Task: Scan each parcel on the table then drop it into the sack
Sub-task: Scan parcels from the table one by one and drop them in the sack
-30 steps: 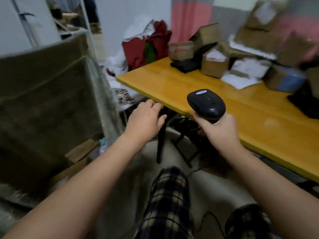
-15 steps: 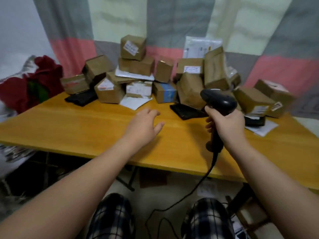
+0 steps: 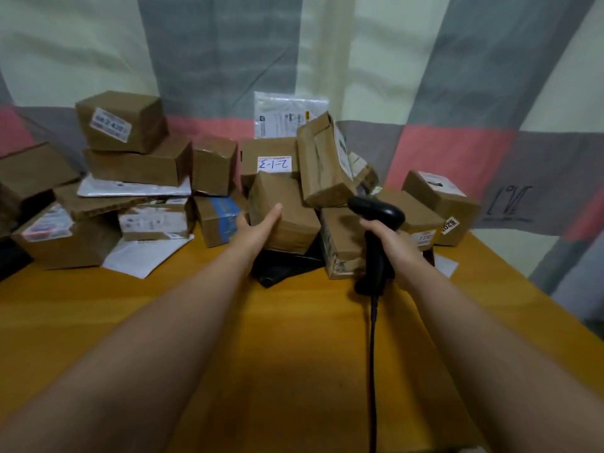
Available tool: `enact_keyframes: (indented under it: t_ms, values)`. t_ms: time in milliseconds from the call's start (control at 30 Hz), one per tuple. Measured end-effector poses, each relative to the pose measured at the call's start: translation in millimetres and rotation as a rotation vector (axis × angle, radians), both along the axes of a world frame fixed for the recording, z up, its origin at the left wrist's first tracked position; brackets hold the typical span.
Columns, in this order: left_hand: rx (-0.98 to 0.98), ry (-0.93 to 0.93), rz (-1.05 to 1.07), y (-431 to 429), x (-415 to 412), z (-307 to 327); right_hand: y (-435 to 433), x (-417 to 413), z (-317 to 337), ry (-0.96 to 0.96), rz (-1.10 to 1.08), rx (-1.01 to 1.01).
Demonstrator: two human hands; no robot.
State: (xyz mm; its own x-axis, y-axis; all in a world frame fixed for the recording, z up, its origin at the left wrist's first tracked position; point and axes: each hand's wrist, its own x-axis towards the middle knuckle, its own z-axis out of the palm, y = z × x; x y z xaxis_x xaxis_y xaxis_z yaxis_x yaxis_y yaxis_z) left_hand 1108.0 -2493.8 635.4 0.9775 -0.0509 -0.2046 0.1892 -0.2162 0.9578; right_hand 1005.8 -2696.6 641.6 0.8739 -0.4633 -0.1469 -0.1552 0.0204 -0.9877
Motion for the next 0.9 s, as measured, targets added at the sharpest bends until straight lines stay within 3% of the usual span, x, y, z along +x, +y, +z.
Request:
enact_keyframes:
  t_ms: [67, 433, 700, 833, 900]
  values:
    - [-0.081, -0.004, -0.012, -3, 5, -4, 1, 5, -4, 0.004, 0.020, 0.032]
    - [-0.090, 0.028, -0.030, 46, -31, -29, 47, -19, -20, -0.070, 0.119, 0.009]
    - [-0.029, 0.000, -0.001, 117, -102, -23, 97, -69, -11, -0.009, 0.290, -0.200]
    - [-0.004, -0.164, 0.049, 145, -125, -16, 126, -77, -6, -0.027, 0.241, -0.415]
    - [0.254, -0.392, 0.085, 161, -129, -12, 137, -81, -5, -0.093, 0.224, -0.499]
